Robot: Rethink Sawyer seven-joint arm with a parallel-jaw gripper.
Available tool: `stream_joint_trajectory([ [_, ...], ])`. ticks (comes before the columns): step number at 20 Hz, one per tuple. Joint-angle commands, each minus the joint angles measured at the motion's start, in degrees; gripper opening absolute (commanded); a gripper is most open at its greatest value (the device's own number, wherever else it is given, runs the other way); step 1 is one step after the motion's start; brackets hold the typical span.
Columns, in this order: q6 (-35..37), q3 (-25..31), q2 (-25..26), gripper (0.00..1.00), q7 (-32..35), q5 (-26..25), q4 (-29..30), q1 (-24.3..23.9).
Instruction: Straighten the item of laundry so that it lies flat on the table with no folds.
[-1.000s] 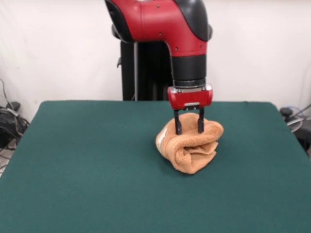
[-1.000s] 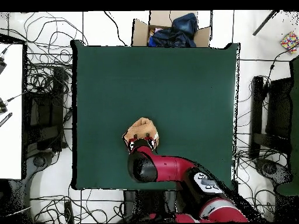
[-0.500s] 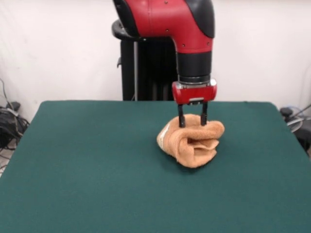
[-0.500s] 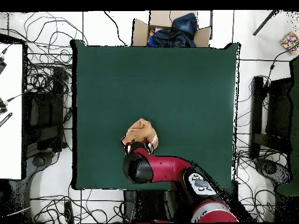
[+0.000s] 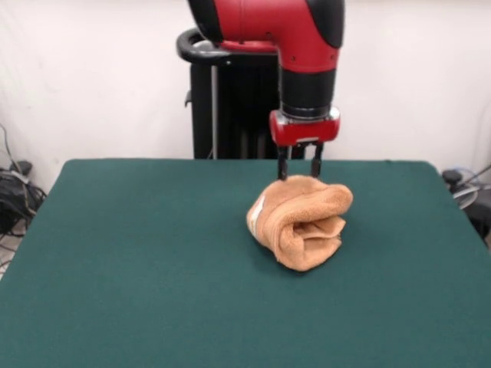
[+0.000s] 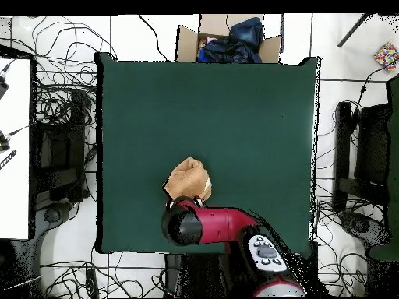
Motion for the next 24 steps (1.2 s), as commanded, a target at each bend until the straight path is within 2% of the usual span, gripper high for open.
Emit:
stream_joint_trajectory([
  [1,7.33,4.1,-5.35,1.0,5.58,2.53,-1.18,-2.22],
  [6,10.67,4.85,-9.96,1.0,5.3,3.52,0.67,-2.98],
  [13,6.91,6.5,-4.74,1.0,5.58,1.87,0.86,-3.07],
  [18,0.93,7.19,-2.93,1.0,9.59,3.14,1.97,-2.98],
  [24,-5.12,0.42,-5.54,1.0,16.39,5.34,3.74,2.09],
])
